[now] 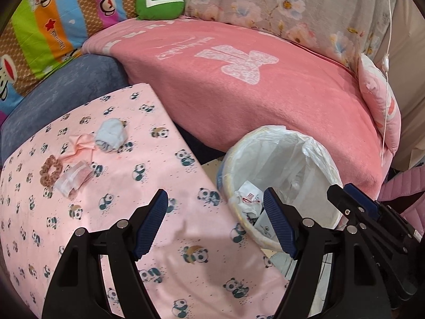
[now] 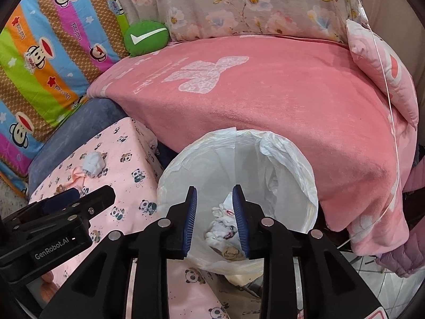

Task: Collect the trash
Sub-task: 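Withdraw both open grippers from the bin back over the table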

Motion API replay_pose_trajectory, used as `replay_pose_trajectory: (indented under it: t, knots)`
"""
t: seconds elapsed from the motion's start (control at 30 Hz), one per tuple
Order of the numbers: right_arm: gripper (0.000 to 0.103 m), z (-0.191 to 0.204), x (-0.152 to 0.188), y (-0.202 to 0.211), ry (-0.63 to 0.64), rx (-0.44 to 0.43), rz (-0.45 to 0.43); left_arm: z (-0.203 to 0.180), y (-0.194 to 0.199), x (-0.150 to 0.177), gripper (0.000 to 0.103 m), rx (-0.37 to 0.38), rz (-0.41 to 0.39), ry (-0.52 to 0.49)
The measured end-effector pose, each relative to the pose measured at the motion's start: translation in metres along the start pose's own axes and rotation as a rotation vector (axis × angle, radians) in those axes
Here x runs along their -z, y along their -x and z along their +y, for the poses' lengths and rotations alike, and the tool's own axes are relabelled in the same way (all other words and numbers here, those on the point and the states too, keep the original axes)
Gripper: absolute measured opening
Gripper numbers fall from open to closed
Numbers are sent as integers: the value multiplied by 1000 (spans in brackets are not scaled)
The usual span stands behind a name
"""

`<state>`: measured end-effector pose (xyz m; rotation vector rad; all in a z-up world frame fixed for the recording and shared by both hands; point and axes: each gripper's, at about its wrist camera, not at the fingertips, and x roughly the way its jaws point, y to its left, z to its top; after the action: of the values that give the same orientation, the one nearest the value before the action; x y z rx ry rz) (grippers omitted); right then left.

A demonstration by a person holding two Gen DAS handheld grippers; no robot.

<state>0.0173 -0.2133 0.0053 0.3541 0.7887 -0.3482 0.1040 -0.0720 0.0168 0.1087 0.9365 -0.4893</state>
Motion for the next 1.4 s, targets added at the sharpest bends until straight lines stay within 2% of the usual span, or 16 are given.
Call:
replay_pose_trajectory:
  t: [0.4, 0.73, 0.9, 1.03, 1.13, 1.4]
  knots:
    - [35, 49, 10, 3, 58, -21, 12, 58, 14, 16, 71, -53, -2, 102]
    - [37, 100, 20, -2, 120, -69, 38, 112, 20, 30, 71, -131, -2, 160]
    - [43, 129, 26, -7, 157, -89, 51, 143, 23, 36, 71, -161, 0, 205]
    - [44, 155, 30, -14, 185, -112, 66, 171, 24, 40, 71, -186, -1, 243]
    - [49, 175, 33, -22, 200, -132, 79, 194, 25, 43, 71, -209, 0, 274]
    - [49, 230, 37, -57, 233, -195, 135, 261, 15, 44, 71, -265, 12, 369]
